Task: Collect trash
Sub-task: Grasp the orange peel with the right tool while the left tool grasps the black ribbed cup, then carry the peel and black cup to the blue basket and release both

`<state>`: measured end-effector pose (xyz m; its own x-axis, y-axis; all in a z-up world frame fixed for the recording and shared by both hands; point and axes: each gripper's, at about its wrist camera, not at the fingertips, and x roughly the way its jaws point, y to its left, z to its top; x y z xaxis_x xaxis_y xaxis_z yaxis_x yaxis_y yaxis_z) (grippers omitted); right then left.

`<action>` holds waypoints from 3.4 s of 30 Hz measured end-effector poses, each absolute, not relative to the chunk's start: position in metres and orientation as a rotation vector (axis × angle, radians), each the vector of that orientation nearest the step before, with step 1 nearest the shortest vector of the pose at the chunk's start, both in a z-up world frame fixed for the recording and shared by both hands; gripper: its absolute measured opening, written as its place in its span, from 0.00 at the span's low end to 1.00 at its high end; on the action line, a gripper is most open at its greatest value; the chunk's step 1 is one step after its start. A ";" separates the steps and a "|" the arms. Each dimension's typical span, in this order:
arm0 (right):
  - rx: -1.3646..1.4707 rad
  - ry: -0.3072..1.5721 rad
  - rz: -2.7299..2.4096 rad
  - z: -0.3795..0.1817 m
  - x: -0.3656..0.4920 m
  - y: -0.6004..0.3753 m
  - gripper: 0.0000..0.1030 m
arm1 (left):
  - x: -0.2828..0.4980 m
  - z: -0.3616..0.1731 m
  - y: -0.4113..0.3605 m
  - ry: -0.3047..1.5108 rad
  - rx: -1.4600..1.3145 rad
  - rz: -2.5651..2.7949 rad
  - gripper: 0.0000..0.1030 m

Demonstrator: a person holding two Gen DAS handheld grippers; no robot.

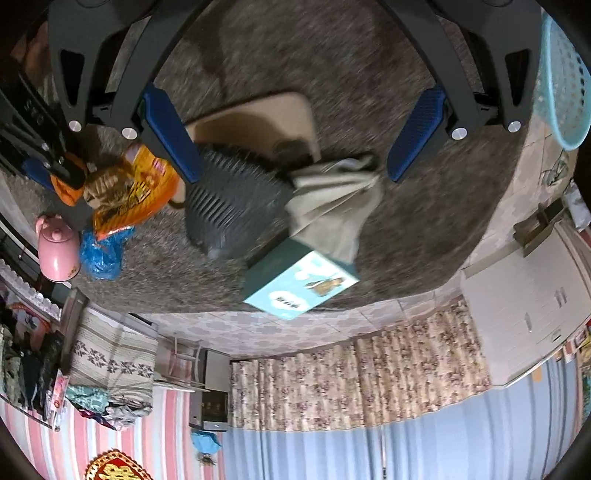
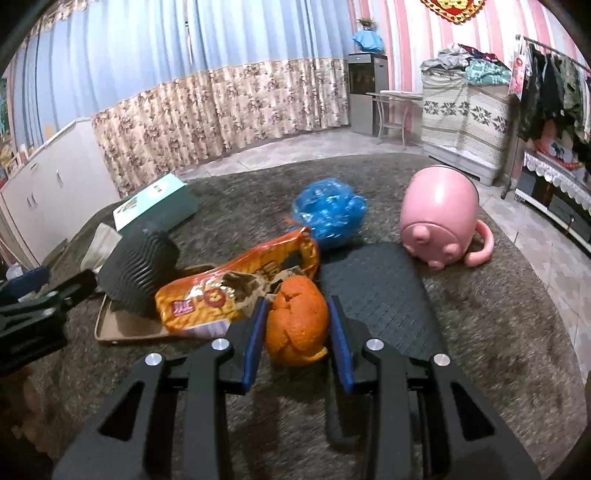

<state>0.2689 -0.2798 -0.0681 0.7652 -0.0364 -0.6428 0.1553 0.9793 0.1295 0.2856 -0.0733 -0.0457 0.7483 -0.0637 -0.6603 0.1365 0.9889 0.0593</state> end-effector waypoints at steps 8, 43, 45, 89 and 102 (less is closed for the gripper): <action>0.252 0.695 -0.094 -0.074 0.275 -0.294 0.33 | 0.320 -0.062 -0.108 0.766 0.133 -0.172 0.95; 0.016 0.658 0.335 -0.028 0.250 -0.107 0.33 | 0.150 0.014 0.147 0.601 -0.031 0.267 0.78; -0.036 0.649 0.367 -0.023 0.247 -0.082 0.33 | 0.143 0.011 0.168 0.609 -0.059 0.296 0.78; -0.226 0.700 0.773 -0.055 0.252 0.188 0.33 | 0.099 -0.065 0.373 0.682 -0.241 0.620 0.95; -0.221 0.715 0.880 -0.064 0.243 0.212 0.56 | 0.086 -0.064 0.381 0.696 -0.259 0.695 0.95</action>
